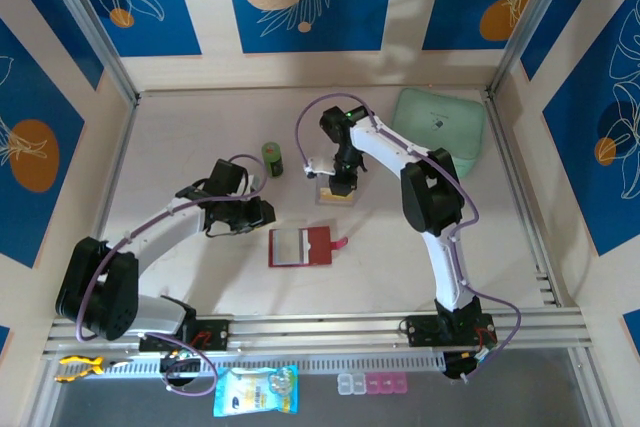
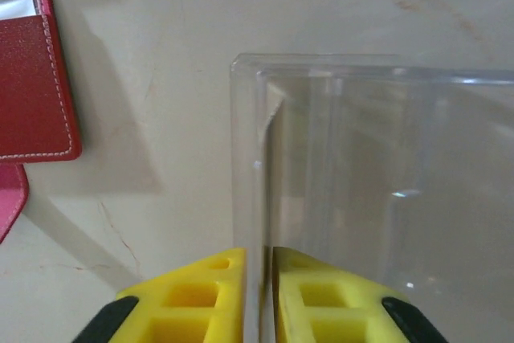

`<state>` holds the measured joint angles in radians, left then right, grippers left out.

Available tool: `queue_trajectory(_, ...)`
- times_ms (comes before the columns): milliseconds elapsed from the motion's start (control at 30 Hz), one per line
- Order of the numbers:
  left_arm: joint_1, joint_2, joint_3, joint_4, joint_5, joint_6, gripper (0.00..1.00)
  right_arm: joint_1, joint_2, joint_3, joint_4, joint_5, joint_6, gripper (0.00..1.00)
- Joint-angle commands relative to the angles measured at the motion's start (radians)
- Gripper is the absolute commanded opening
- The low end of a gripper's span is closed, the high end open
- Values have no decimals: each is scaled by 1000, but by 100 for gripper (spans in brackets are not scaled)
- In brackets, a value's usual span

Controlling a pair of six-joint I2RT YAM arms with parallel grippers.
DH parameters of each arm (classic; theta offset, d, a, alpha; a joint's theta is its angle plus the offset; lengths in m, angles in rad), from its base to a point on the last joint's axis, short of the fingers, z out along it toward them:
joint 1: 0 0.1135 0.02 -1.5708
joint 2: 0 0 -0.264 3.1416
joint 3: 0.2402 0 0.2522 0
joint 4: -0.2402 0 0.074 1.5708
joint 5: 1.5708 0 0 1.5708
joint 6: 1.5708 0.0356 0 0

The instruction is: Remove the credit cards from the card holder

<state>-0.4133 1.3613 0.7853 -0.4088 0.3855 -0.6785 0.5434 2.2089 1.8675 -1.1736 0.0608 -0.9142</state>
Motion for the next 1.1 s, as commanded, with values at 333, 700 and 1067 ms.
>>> queue_trajectory(333, 16, -9, -14, 1, 29, 8, 27, -8, -93, 75, 1, 70, 73, 24)
queue_trajectory(700, 16, 17, -12, 25, 55, 0, 28, -13, -101, 95, 51, 74, 205, 21)
queue_trajectory(1067, 15, 45, -26, 72, 92, -15, 26, 10, -269, -112, 288, -3, 662, 18)
